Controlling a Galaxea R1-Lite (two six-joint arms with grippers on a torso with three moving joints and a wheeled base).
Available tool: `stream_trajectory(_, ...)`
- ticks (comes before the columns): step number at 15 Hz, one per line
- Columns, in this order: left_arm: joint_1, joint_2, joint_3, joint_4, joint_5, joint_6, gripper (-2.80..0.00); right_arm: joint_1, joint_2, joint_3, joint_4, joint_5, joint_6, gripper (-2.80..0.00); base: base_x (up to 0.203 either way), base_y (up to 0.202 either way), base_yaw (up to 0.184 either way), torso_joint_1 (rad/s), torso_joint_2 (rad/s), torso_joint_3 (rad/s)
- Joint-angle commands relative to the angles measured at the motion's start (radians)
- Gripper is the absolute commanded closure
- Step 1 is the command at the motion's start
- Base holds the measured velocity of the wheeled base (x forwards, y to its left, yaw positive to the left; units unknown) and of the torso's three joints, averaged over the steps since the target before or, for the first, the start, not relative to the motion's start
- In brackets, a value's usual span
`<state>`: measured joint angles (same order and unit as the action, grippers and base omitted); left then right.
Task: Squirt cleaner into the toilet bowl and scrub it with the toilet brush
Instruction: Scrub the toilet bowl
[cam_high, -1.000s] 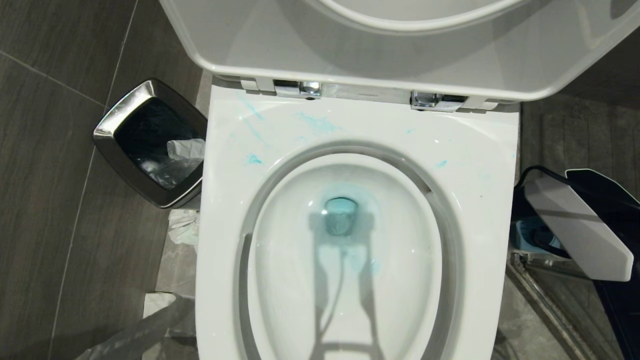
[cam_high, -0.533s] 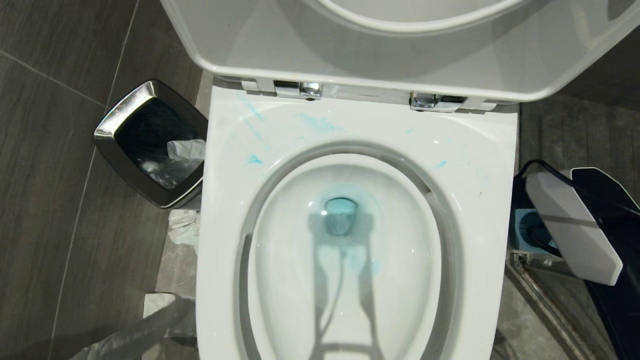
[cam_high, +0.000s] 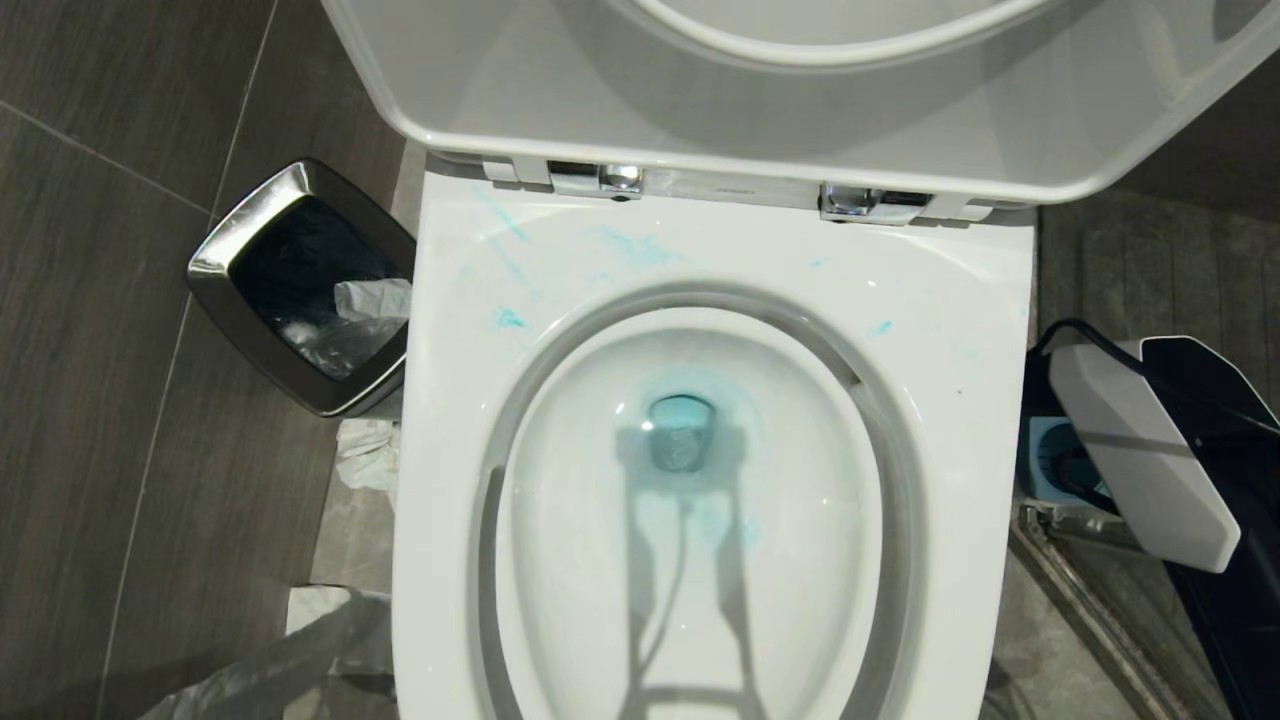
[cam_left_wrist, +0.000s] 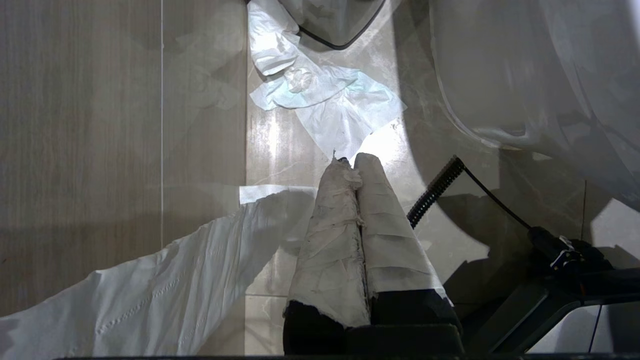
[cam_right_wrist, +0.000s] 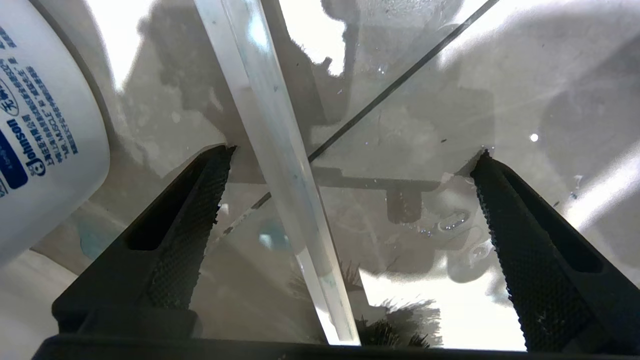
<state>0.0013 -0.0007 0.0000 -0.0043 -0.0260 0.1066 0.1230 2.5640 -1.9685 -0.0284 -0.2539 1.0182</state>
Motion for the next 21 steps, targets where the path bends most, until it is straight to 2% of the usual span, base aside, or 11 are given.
stream_trajectory(1,0.0,0.001,0.008,0.0,0.0,0.001,0.0,0.0,0.012,0.0,-0.001,0.0,0.005,-2.8,0.0,0.0,0.0,0.0,0.0,0.0)
stream_trajectory(11,0.0,0.001,0.008,0.0,0.0,0.001,0.0,-0.003,0.013,0.0,-0.011,0.001,0.008,-2.8,0.0,0.0,0.0,0.0,0.0,0.0)
stream_trajectory(12,0.0,0.001,0.008,0.0,0.0,0.001,0.0,-0.002,0.013,0.0,-0.013,0.001,0.007,0.0,0.0,0.0,0.0,0.0,0.0,0.0)
stream_trajectory(21,0.0,0.001,0.008,0.0,0.0,0.001,0.0,-0.002,0.001,0.0,-0.013,0.027,0.008,0.0,0.0,0.0,0.0,0.0,0.0,0.0)
